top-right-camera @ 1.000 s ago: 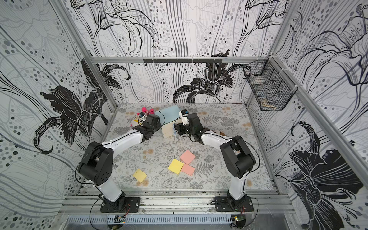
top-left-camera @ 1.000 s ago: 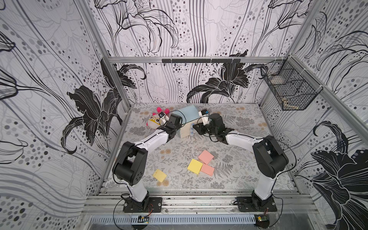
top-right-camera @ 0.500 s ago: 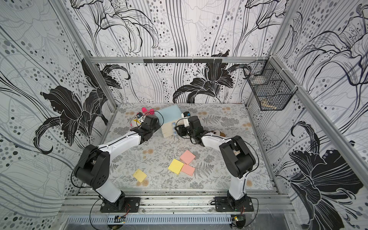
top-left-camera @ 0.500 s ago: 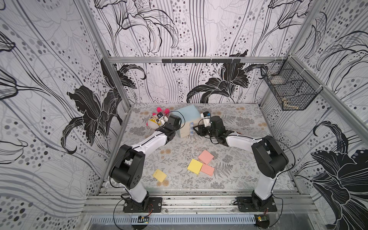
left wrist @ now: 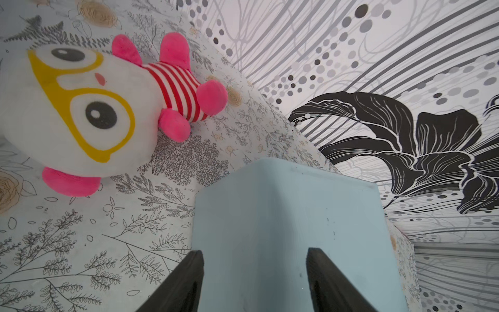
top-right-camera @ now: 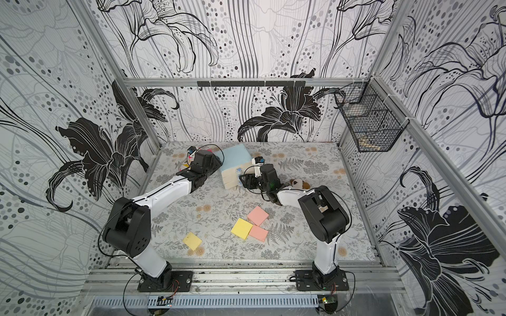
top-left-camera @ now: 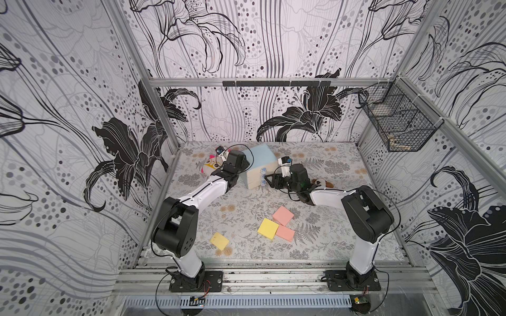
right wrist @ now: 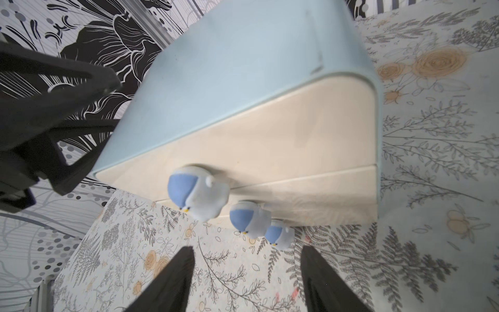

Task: Please put the sticky notes in the drawer by color
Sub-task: Close the drawer in the storage box, then open the drawer in the storage box.

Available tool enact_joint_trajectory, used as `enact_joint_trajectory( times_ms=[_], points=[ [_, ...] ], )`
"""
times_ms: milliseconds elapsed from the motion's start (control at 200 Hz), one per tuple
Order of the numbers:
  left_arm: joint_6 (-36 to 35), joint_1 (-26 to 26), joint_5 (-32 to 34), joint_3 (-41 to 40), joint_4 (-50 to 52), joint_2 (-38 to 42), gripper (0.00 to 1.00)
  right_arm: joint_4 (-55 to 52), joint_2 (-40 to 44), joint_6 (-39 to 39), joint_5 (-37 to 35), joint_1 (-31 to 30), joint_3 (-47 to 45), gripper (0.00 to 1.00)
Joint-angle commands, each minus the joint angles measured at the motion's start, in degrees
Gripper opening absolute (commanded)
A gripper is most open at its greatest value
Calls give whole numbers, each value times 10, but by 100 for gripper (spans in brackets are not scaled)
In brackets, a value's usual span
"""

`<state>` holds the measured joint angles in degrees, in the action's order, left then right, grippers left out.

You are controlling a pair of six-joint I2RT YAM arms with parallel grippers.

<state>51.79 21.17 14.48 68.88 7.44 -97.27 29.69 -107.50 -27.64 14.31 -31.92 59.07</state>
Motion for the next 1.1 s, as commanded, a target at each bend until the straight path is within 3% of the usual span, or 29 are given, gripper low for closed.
enact_joint_trajectory(
  times_ms=[0,396,776,1097],
  points=[
    [-5,-5,-19,10,-6,-12,56,23,-23,-4,7,-1,25,64],
    [8,-8,-27,-18,-11,-19,44,38,-61,-25,24,-2,54,57],
    [13,-8,-35,-25,-12,-27,42,36,-96,-37,27,-8,86,54],
    [14,-9,-40,-28,-15,-30,41,14,-115,-41,16,-8,107,45]
  ],
)
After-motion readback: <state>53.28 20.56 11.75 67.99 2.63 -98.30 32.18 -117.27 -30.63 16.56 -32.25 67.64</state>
